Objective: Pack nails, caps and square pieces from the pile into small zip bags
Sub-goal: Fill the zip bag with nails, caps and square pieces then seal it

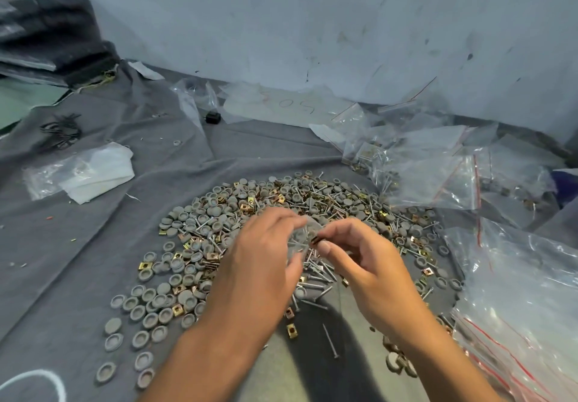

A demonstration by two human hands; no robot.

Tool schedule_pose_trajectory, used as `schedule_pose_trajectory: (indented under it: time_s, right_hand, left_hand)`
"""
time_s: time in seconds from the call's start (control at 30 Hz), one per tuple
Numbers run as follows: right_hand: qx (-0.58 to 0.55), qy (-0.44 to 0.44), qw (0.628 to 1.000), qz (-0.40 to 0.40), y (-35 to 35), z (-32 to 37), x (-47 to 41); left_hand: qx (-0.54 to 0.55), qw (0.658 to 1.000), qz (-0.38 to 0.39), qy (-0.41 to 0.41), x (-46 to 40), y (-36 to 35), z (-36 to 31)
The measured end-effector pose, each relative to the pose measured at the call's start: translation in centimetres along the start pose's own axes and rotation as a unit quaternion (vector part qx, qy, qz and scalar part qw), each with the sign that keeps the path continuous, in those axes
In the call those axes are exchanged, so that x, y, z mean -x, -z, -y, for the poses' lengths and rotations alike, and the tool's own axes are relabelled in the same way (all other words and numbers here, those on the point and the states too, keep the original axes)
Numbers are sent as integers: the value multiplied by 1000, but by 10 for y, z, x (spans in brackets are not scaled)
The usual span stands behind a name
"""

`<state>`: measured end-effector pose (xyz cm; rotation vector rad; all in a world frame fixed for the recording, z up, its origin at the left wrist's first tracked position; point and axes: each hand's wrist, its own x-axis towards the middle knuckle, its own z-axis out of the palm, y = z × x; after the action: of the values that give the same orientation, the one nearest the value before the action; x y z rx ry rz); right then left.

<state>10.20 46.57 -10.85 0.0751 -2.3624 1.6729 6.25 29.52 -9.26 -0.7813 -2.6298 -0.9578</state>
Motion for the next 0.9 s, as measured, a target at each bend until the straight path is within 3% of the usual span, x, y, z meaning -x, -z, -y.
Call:
schedule_pose_trajectory:
  time_s: [0.17,0.53,0.63,0.77,0.9]
  right_hand:
    - [15,23,999,-39,-3,3,4]
    - [183,145,965,-116,-7,11,9]
    - [149,120,973,-132,-7,11,9]
    - [52,49,993,-91,-8,12,9]
    - [126,89,983,-104,-9,12,12]
  left_hand:
    - [53,998,-4,-16,1,-1,-3]
    - [88,996,-23,11,0,1,0]
    - [108,993,-26,24,-1,2,-1]
    - [97,995,-7,31,-1,1,0]
    - [92,994,-6,51,-1,0,0]
